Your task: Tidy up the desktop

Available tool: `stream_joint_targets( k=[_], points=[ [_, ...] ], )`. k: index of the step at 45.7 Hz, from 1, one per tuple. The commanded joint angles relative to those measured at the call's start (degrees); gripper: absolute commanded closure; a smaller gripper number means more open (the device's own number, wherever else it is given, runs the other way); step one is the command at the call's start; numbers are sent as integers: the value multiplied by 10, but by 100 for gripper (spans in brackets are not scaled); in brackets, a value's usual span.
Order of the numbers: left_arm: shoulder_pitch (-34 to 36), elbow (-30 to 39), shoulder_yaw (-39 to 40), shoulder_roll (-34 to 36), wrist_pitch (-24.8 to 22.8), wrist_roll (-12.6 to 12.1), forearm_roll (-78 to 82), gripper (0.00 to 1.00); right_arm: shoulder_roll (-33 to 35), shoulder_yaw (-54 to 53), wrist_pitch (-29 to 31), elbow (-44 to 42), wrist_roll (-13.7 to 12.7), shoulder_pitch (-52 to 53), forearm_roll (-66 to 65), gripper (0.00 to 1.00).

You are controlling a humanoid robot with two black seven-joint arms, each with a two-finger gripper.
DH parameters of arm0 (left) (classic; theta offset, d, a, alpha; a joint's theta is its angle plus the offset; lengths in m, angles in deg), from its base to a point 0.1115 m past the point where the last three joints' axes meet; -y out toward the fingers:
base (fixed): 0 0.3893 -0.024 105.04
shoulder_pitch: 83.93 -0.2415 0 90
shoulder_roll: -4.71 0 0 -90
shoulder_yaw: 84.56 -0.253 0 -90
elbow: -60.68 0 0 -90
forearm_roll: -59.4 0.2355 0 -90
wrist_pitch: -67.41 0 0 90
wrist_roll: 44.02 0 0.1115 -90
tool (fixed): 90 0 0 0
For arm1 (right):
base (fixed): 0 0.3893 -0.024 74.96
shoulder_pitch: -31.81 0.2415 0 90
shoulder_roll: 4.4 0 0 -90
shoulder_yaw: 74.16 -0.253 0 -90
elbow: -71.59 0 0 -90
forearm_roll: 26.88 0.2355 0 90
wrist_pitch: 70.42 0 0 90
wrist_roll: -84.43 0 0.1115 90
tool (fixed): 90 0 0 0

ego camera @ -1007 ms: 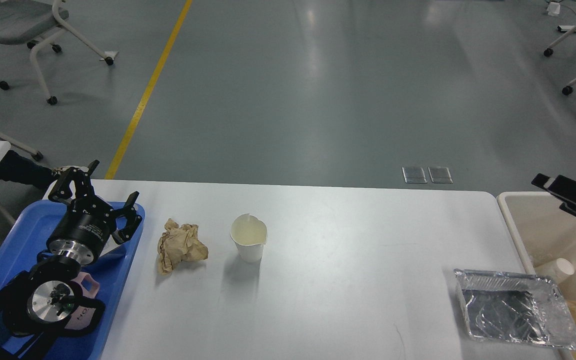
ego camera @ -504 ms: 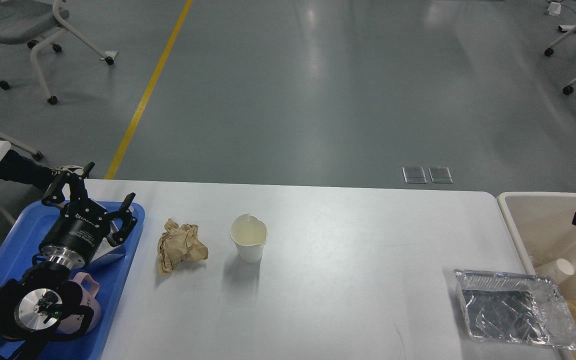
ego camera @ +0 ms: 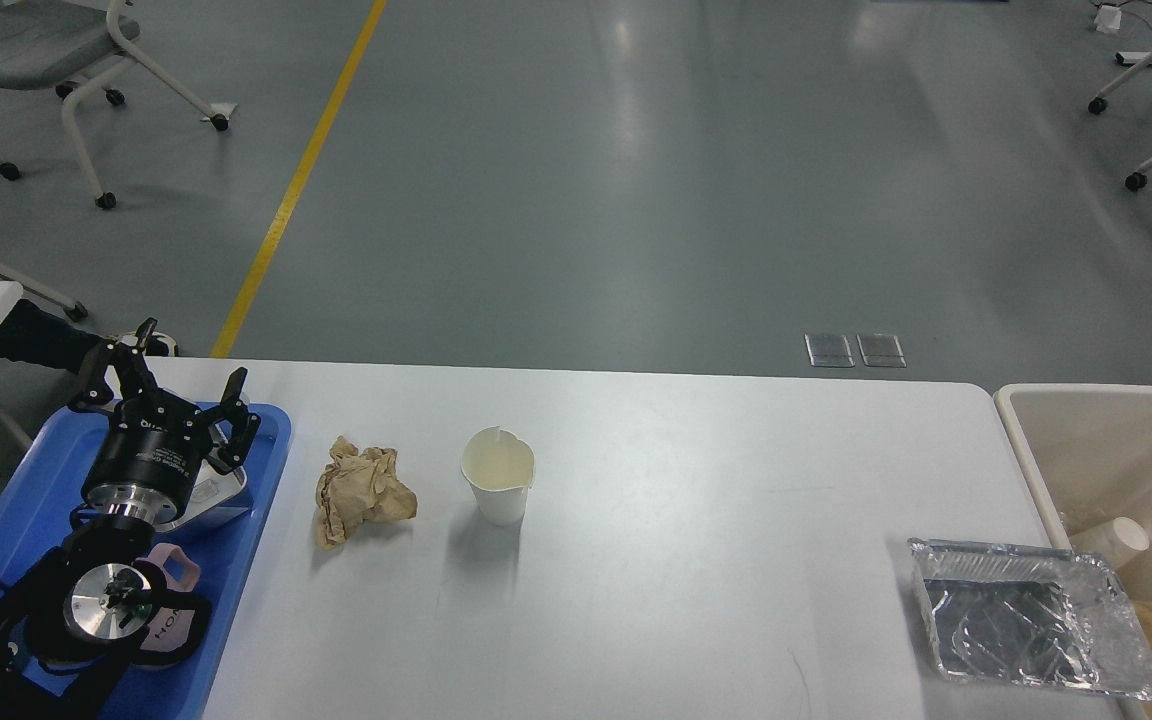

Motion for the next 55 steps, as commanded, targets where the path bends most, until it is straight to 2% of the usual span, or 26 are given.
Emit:
stream_joint_targets(
  k=[1,10,14,19,32,41,45,55],
  points=[
    [19,-17,-27,-1,-1,0,0,4,-36,-1,3,-11,-3,-8,-31,0],
    [14,-16,-29,-9,1,-1,-2,4,-155,-1,14,-118,-5,7,-106,0],
    [13,-13,-30,-33,5,-2,-3,4,-233,1,15,-193,-2,29,-147,0],
    [13,-9,-30,-42,6,-1,-3,4,-277,1,19,-224,0,50,-172,0],
    [5,-9,-31,-42,6,-1,-3,4,-337,68,48,-253,1,134,-202,0],
    [-4,-9,-31,-39,4,-1,-3,4,-399,154,45,-359,9,215,-193,0],
    [-4,-9,-31,-36,3,-1,-3,4,-419,171,42,-386,20,230,-192,0],
    [-4,-9,-31,-35,4,-2,-3,4,-436,174,42,-417,22,230,-182,0]
  ],
)
